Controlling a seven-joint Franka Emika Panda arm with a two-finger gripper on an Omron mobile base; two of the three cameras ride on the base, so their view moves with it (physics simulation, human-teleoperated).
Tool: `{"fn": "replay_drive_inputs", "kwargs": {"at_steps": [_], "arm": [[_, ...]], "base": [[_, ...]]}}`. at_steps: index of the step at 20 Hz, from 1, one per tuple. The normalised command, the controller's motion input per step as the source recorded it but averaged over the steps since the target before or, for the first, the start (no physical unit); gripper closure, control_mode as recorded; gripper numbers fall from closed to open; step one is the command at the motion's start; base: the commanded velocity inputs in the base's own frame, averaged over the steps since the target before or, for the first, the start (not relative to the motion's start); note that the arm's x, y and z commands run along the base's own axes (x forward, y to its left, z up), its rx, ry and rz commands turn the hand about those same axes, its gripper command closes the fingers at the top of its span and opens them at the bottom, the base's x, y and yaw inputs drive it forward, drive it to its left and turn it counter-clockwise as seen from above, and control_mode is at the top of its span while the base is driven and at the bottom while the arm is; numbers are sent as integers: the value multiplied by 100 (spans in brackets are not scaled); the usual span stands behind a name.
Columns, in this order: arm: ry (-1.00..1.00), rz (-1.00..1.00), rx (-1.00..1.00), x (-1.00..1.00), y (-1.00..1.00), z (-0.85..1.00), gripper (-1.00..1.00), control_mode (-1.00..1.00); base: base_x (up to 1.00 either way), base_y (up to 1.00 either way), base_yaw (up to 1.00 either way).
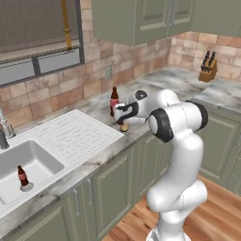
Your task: Place the large bottle from the dining counter next to the other large bottle outside the sink, and place the small bottle from the dining counter next to the other small bottle inside the sink.
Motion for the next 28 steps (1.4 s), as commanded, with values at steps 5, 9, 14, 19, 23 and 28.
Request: {"fn": "replay_drive_inputs", "kwargs": {"at_steps": [5,9,14,19,23,28], "arm": [[-8,1,-4,-24,0,0,-100,-100],[-10,2,0,-32,0,11,-100,-100],[-5,5,0,-38,0,52,-100,-100],[0,8,0,-32,-13,64,-100,-100],[1,7,-1,-22,-21,33,-100,-100],[13,5,-1,-2,-5,1,-100,-100]], "base": [[0,0,0],[0,0,0],[0,0,0],[0,0,0],[0,0,0],[0,0,0]]}}
